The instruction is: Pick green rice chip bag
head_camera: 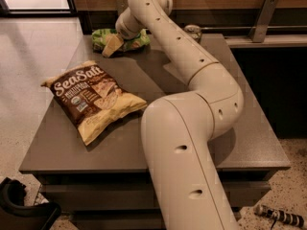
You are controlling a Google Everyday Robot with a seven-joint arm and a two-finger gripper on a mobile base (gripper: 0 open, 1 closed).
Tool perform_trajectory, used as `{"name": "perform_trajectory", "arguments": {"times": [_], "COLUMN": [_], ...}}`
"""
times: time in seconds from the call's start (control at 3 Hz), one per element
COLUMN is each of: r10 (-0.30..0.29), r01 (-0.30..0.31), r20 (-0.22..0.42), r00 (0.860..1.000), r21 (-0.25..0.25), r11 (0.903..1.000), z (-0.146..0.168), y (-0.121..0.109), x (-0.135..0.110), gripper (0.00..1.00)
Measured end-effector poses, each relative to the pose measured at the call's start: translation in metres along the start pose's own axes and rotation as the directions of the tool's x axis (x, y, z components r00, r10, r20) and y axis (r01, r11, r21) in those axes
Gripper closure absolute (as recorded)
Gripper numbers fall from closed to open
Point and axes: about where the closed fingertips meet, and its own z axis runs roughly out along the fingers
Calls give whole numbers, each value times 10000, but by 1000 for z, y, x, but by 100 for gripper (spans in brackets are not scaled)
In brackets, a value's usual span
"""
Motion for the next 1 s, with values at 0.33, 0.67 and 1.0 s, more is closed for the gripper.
{"name": "perform_trajectory", "arguments": {"times": [0.33,0.67,1.0], "r10": [0,0,0], "r01": [0,0,0], "r20": [0,0,-2], "r00": [10000,10000,10000], "r21": [-1,-1,-5], "r11": [10000,10000,10000], "z": [-1,-1,-1], "y": [0,0,-1], "x": [-1,-1,-2], "gripper": [70,93,100]}}
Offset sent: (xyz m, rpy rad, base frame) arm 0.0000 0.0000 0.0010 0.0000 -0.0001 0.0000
